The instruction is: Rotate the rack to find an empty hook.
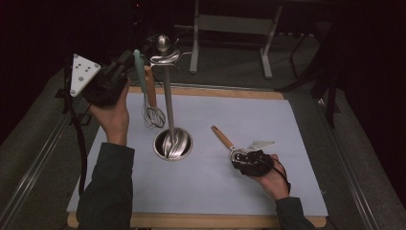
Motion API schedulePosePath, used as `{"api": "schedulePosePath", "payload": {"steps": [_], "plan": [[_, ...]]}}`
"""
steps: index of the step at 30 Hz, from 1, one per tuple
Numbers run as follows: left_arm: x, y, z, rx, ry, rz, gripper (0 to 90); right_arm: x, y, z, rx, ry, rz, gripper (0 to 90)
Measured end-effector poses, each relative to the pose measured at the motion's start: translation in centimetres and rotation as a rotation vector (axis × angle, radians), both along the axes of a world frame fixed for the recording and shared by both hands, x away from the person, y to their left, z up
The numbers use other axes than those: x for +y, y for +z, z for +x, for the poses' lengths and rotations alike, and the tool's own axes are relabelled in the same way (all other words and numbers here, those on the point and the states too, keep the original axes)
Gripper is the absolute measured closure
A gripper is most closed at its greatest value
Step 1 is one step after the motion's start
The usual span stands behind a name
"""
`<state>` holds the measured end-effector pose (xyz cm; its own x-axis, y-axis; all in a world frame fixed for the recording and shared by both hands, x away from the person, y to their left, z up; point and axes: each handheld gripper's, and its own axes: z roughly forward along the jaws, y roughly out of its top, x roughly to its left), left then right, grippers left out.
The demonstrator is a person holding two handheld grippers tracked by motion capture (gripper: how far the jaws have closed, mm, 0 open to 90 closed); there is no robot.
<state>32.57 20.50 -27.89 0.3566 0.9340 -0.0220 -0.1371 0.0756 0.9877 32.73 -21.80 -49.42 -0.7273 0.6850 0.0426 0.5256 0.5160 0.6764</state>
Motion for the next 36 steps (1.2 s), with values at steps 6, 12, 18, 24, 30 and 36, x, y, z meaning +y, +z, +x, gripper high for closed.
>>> {"api": "schedulePosePath", "payload": {"steps": [6, 12, 18, 24, 30, 36], "plan": [[0.0, 0.0, -0.1, -0.005, -0.008, -0.005, 89.8, -0.1, 0.1, 0.0, -0.001, -0.002, 0.002, 59.4], [0.0, 0.3, -0.5, -0.019, -0.027, 0.000, 89.8, -0.1, 0.0, 0.0, 0.000, -0.002, 0.002, 59.4], [-0.1, 0.5, -0.3, -0.016, -0.023, 0.014, 89.8, -0.1, 0.0, 0.0, 0.000, -0.001, -0.001, 59.4], [-0.2, 0.7, 0.2, -0.003, -0.005, 0.036, 89.8, -0.1, 0.0, 0.0, 0.000, 0.000, 0.000, 59.4], [-0.2, 1.0, 0.7, 0.012, -0.001, 0.044, 89.7, 0.0, 0.0, 0.0, 0.001, 0.000, -0.002, 59.4], [-0.2, 1.1, 1.2, 0.024, -0.005, 0.040, 89.7, -0.1, -0.1, 0.0, 0.002, -0.001, -0.003, 59.4]]}}
